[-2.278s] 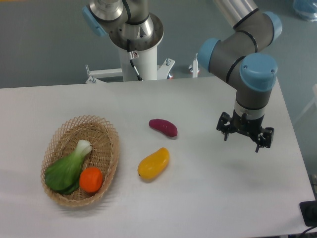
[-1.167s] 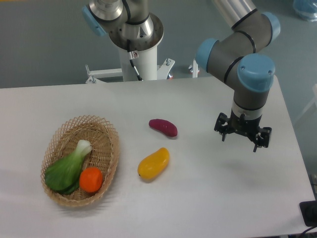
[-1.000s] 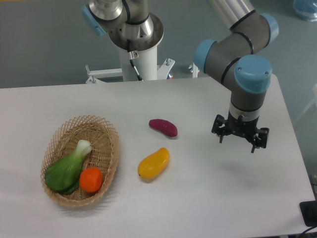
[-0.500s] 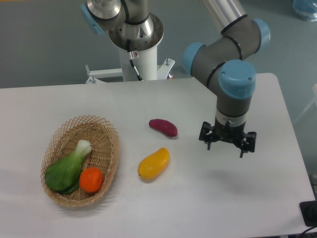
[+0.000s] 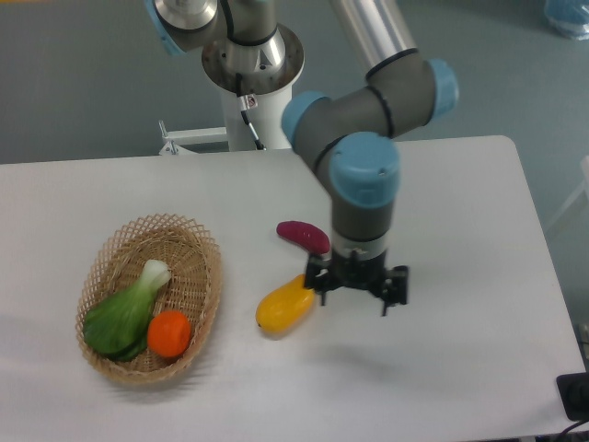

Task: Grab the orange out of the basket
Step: 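Move the open gripper over the wicker basket above the orange, then lower the gripper onto the orange and close it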

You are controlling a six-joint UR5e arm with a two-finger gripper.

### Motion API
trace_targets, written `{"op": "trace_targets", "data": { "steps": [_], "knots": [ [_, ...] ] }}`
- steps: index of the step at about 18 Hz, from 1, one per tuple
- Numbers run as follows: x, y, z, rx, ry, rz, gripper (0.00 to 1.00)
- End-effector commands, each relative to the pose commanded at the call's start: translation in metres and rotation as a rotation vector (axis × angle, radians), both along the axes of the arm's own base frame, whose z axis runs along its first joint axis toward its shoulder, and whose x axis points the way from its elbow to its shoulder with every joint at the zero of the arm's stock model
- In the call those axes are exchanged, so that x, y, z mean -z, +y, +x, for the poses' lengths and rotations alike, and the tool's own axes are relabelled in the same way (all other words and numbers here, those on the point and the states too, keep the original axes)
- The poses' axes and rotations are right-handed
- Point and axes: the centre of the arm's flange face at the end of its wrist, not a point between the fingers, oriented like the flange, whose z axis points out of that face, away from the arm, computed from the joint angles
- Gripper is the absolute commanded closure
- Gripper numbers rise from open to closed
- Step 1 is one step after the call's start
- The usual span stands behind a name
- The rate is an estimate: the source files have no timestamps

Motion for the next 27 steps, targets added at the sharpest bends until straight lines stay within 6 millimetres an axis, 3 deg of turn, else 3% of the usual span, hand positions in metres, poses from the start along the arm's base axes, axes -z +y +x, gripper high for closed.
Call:
{"op": "trace_targets", "data": {
  "steps": [3, 7, 12, 14, 17, 19, 23, 27],
  "knots": [
    [0.003, 0.023, 0.025, -0.005, -0.041, 0.023, 0.00],
    [0.019, 0.057, 0.076, 0.027, -0.069, 0.005, 0.00],
    [0.028, 0.076, 0.125, 0.102, -0.080, -0.010, 0.00],
    [0.040, 0.078, 0.147, 0.133, -0.087, -0.034, 0.00],
    [0.051, 0.076, 0.157, 0.152, -0.093, -0.049, 0.00],
    [0.064, 0.076, 0.174, 0.180, -0.093, -0.064, 0.00],
    [0.078, 0.079, 0.180, 0.181, -0.097, -0.085, 0.00],
    [0.094, 0.083, 0.199, 0.203, -0.062, -0.138, 0.00]
  ]
}}
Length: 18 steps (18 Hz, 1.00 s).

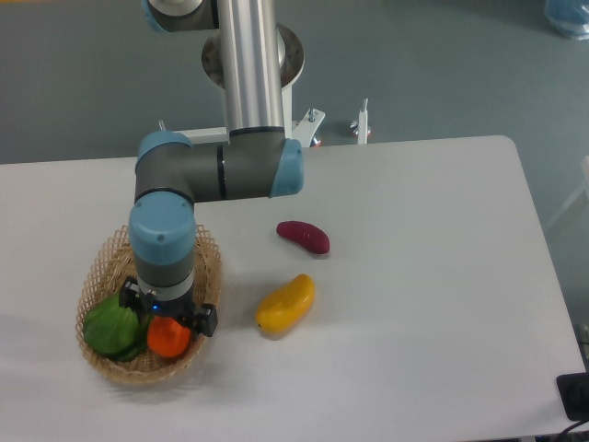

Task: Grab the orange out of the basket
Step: 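Lower the gripper onto the orange and close it, then lift the orange out of the basket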

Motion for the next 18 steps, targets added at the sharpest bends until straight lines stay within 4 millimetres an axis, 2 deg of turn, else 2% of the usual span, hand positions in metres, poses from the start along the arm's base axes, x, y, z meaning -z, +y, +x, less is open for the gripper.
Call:
{"op": "trace_targets", "data": {
  "steps": [5, 8, 10, 11, 12, 15, 18],
  "knots": [
    [0.010, 0.001, 0.002, 0.015, -0.005, -0.012, 0.01],
    [0.008, 0.004, 0.000, 0.014, 0.001, 0.001, 0.32],
    [0.008, 0.004, 0.001, 0.014, 0.002, 0.002, 0.58],
    [0.005, 0.004, 0.000, 0.014, 0.004, 0.006, 0.65],
    [0.003, 0.004, 0.000, 0.015, 0.005, 0.011, 0.69],
    [-0.006, 0.004, 0.000, 0.019, 0.005, 0.025, 0.69],
    [-0.027, 0.000, -0.007, 0.008, 0.005, 0.060, 0.69]
  ]
}}
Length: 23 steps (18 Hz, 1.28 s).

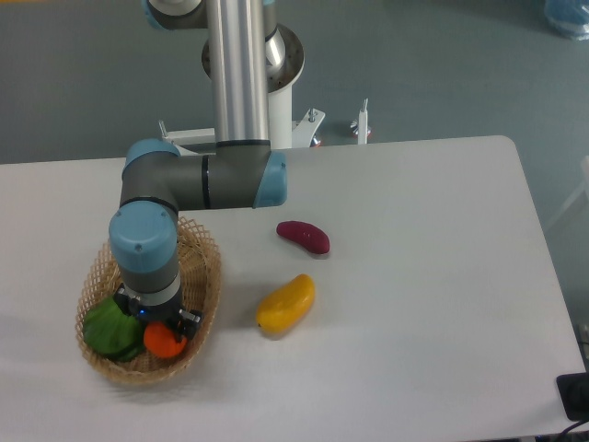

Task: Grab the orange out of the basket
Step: 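Lift the orange out of the basket, then carry the held orange away from the basket over the table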

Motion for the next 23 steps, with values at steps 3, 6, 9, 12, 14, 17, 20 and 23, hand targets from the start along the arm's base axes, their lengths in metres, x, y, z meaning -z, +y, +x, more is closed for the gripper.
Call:
{"op": "trace_targets", "data": {
  "steps": [3, 6, 9, 12, 14, 17, 20, 23],
  "knots": [
    [-0.019, -0.007, -0.011, -0.021, 0.007, 0.026, 0.69],
    [-0.039, -0.018, -0.032, -0.027, 0.033, 0.048, 0.69],
    [-0.058, -0.039, -0.065, -0.030, 0.061, 0.064, 0.69],
    [-0.068, -0.057, -0.090, -0.034, 0.089, 0.034, 0.69],
    [-0.068, -0.068, -0.109, -0.014, 0.105, 0.011, 0.69],
    [-0.079, -0.091, -0.145, -0.006, 0.135, 0.011, 0.69],
    [-0.079, -0.110, -0.177, -0.028, 0.150, -0.001, 0.68],
    [-0.079, -0.125, -0.201, -0.052, 0.156, -0.004, 0.67]
  ]
}}
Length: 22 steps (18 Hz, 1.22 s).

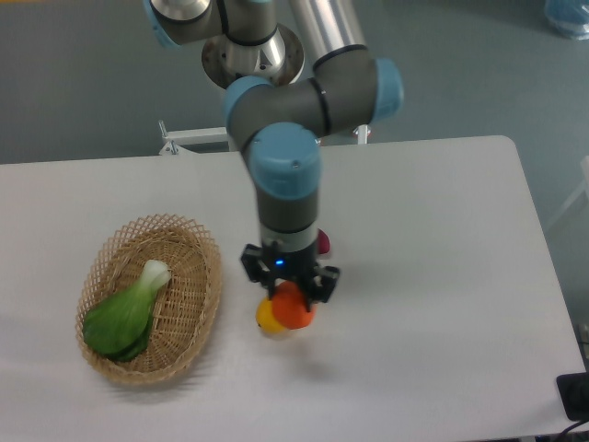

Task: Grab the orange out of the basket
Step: 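Carry the held orange away from the basket over the table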

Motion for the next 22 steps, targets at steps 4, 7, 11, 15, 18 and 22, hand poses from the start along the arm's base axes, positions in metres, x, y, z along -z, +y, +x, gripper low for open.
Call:
{"op": "trace_targets", "data": {
  "steps": [4, 7, 11, 15, 18, 22],
  "knots": [
    [0.003, -0.027, -0.039, 0.061, 0.019, -0.022, 0.67],
    [0.003, -0.041, -0.060, 0.092, 0.030, -0.029, 0.67],
    [0.001, -0.046, -0.078, 0.135, 0.046, -0.036, 0.66],
    [0.000, -0.057, -0.090, 0.141, 0.042, -0.047, 0.65],
    [-0.001, -0.059, -0.093, 0.177, 0.047, -0.061, 0.65],
    [0.001, -0.066, -0.100, 0.163, 0.056, -0.086, 0.65]
  ]
}}
